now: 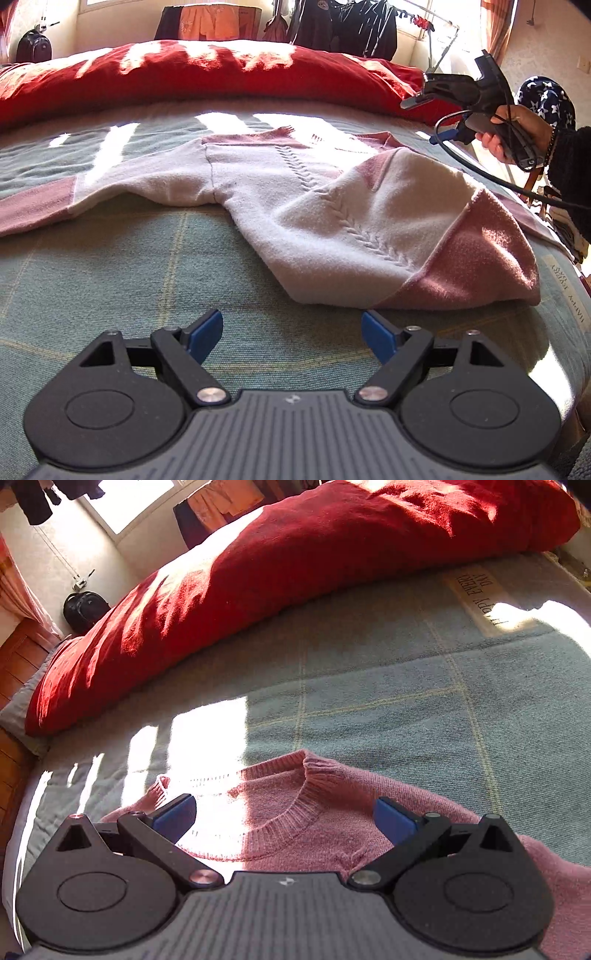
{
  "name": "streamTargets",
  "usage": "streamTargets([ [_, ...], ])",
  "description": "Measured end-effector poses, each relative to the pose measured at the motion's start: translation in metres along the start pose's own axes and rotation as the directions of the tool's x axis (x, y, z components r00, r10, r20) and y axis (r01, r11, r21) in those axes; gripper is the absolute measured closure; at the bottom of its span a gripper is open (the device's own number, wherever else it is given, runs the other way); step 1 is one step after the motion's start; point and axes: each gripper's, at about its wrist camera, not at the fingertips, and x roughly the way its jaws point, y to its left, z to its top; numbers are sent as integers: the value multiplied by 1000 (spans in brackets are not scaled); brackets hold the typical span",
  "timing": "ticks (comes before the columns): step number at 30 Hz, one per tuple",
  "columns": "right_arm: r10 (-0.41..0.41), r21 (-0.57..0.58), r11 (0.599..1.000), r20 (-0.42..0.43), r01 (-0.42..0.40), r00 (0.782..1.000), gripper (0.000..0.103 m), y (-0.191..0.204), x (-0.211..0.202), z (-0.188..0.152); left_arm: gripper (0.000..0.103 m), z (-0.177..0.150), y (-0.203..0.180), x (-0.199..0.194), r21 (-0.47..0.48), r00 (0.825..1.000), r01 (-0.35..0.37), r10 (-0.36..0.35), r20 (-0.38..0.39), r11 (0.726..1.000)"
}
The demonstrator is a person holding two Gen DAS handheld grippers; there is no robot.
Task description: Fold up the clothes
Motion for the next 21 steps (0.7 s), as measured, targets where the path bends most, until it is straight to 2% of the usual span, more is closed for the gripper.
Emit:
streamTargets([
  [4, 74, -94, 993, -7, -75, 997, 0, 29, -63, -45, 20, -3, 5, -12, -17, 999, 28, -28, 19, 999],
  [6, 97, -127, 987, -23, -99, 995, 0, 39, -86, -78, 20, -3, 8, -15, -25, 999, 36, -36, 14, 999],
  [10, 93, -194, 976, -35, -98, 995, 0, 53, -114, -144, 20, 9, 16, -16, -7, 998, 64, -64, 12, 998],
  [13, 68, -231, 971, 19, -62, 997, 0, 60, -135, -192, 20, 36, 27, -8, -25, 993, 118, -117, 29, 993],
  [16, 30, -234, 972, 75, -11, 997, 0, 60, -146, -227, 20, 72, 43, 14, -74, 990, 136, -133, 49, 988],
  [21, 0, -152, 988, 124, 19, 992, 0, 51, -144, -263, 20, 136, 69, 73, -174, 988, 150, -141, 67, 973],
])
